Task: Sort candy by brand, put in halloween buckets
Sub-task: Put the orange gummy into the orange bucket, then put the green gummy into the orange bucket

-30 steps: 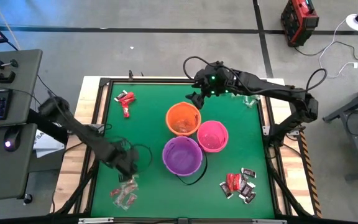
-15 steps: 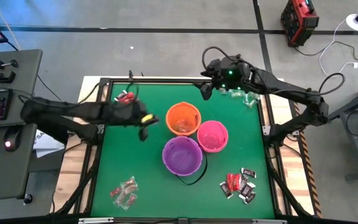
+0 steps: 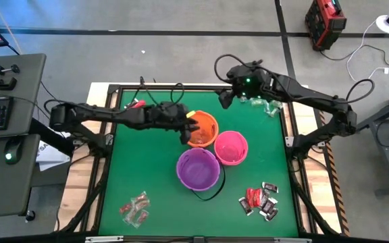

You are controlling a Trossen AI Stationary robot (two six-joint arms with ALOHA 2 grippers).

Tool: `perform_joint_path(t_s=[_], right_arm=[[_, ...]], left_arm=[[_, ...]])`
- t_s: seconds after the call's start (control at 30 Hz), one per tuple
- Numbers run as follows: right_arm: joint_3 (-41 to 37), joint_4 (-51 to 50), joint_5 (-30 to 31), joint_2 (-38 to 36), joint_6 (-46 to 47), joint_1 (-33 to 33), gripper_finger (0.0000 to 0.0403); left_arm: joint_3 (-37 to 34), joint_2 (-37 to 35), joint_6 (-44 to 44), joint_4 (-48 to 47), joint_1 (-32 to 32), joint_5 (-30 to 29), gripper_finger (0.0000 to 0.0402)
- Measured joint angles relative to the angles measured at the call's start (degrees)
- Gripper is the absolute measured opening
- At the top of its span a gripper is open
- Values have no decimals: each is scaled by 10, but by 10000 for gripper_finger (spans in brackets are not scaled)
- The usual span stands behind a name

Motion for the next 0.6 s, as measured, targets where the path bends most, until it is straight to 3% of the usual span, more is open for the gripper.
perform_joint_path(t_s=[0.2, 0.4, 0.53, 0.6], right_arm=[[0, -90, 34, 0, 6, 1, 303], [-10, -157, 53, -1, 16, -7, 303], [-122, -166, 49, -38, 42, -40, 303], [-198, -147, 45, -70, 83, -68, 303]], left_arm=[[24, -18, -26, -34, 11, 5, 222], [25, -41, -69, -91, 23, 64, 244], [25, -73, -81, -164, 19, 79, 242], [20, -98, -81, -185, 12, 41, 241]])
